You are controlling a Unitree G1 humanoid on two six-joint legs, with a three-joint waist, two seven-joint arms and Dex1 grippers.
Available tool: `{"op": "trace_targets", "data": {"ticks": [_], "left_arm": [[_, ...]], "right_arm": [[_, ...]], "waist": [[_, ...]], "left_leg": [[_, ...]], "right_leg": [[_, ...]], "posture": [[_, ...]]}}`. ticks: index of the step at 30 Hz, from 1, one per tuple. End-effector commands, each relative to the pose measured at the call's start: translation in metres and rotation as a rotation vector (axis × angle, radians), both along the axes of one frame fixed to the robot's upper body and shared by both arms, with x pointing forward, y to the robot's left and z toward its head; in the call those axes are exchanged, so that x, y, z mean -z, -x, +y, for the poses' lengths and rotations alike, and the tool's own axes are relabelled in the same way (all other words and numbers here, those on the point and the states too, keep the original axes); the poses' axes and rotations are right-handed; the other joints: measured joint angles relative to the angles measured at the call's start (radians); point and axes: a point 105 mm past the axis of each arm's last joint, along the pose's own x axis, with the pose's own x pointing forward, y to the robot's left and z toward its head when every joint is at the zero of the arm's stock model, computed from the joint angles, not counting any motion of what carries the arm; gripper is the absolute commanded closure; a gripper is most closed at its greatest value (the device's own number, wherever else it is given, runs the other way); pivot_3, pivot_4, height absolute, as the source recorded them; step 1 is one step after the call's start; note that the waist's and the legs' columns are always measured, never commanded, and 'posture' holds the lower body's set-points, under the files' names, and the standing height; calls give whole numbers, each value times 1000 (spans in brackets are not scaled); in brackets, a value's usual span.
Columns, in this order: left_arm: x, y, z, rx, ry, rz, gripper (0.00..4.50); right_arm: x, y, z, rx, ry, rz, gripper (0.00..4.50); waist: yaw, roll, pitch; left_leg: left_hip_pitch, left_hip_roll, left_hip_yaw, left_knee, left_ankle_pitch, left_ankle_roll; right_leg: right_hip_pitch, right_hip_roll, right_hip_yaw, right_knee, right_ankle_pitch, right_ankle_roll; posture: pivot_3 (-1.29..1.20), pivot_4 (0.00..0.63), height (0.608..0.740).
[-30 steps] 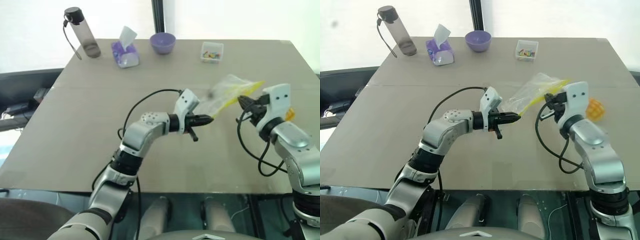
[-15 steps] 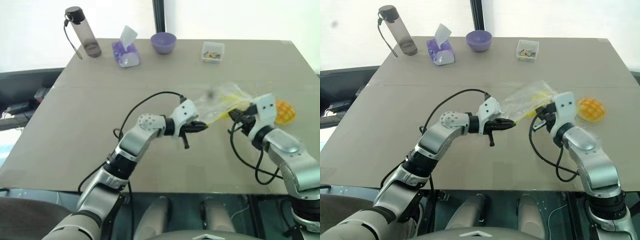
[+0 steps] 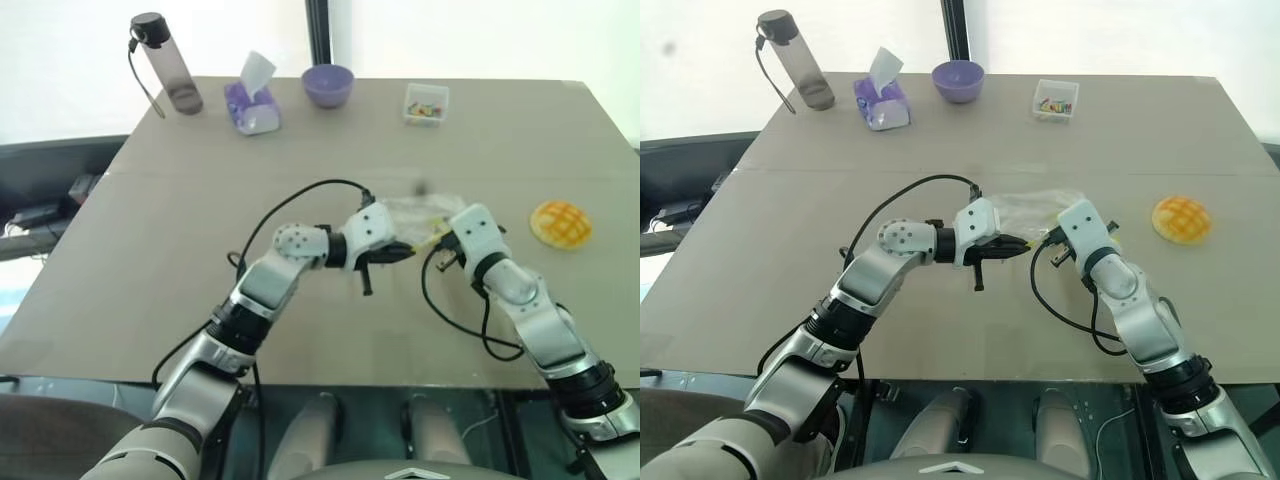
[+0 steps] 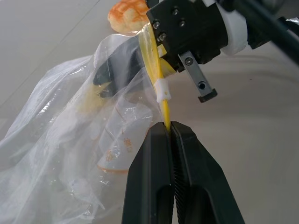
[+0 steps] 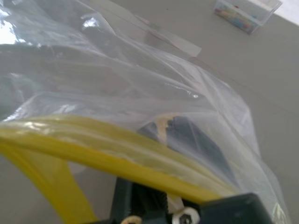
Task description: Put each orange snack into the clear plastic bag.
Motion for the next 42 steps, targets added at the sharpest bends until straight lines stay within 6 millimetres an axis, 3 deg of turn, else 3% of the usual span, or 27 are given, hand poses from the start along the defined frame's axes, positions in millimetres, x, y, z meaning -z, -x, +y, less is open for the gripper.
{"op": "trace_targets", "data": {"ticks": [1,5,6,11,14,17,22,29,32,37,39,42], "left_arm": [[-12,-4,1,-54,52,-18,4500],[-10,-5,0,-89,76,20,4500],[-10,-4,0,-90,75,22,4500],[-9,-4,-1,-110,86,32,4500],[-9,-9,0,-151,99,31,4500],[-10,-19,3,-230,117,12,4500],[-7,-30,10,-301,106,-29,4500],[1,-30,9,-324,110,-34,4500],[-1,-34,11,-350,126,-34,4500],[-2,-38,15,-377,142,-33,4500],[-3,-37,15,-383,146,-33,4500],[-4,-36,17,-394,149,-37,4500]], "right_arm": [[-11,2,16,-93,212,-193,2034],[-16,1,13,-94,354,-321,219],[-16,1,12,-93,372,-334,43],[-12,-1,4,-80,415,-342,43],[-13,0,0,-42,283,-286,43],[-19,9,2,-41,129,-227,43],[-25,21,-3,-35,102,-196,43],[-47,41,-10,-19,27,-195,43],[-55,48,-40,120,-169,-167,43],[-64,53,-126,458,-493,-194,43],[-57,53,-159,565,-601,-170,43],[-49,51,-189,626,-721,-133,43]], "waist": [[-2,0,0],[-1,0,0],[-1,0,0],[1,0,0],[1,0,0],[2,0,0],[2,0,0],[3,0,0],[6,0,0],[7,0,0],[5,0,0],[3,0,0]], "left_leg": [[0,0,0,0,0,0],[0,0,0,0,0,0],[0,0,0,0,0,0],[0,1,0,0,0,0],[0,1,0,0,0,0],[0,1,-1,0,0,0],[0,1,0,1,0,0],[0,1,0,1,0,0],[0,1,-1,0,0,0],[0,0,-1,1,0,0],[0,1,-1,1,0,0],[1,1,-1,0,0,0]], "right_leg": [[0,0,0,0,0,0],[0,1,0,0,0,0],[0,1,0,0,0,0],[0,1,0,0,0,0],[0,1,0,0,0,0],[1,1,0,0,0,0],[1,1,0,0,0,0],[1,1,0,0,0,0],[1,1,0,0,0,0],[1,0,0,0,0,0],[1,0,0,1,0,0],[1,0,0,1,0,0]], "posture": [[0,150,740],[0,150,740],[0,150,740],[0,150,740],[0,150,740],[0,150,740],[0,150,740],[0,150,740],[0,150,740],[0,150,740],[0,150,740],[0,150,740]]}}
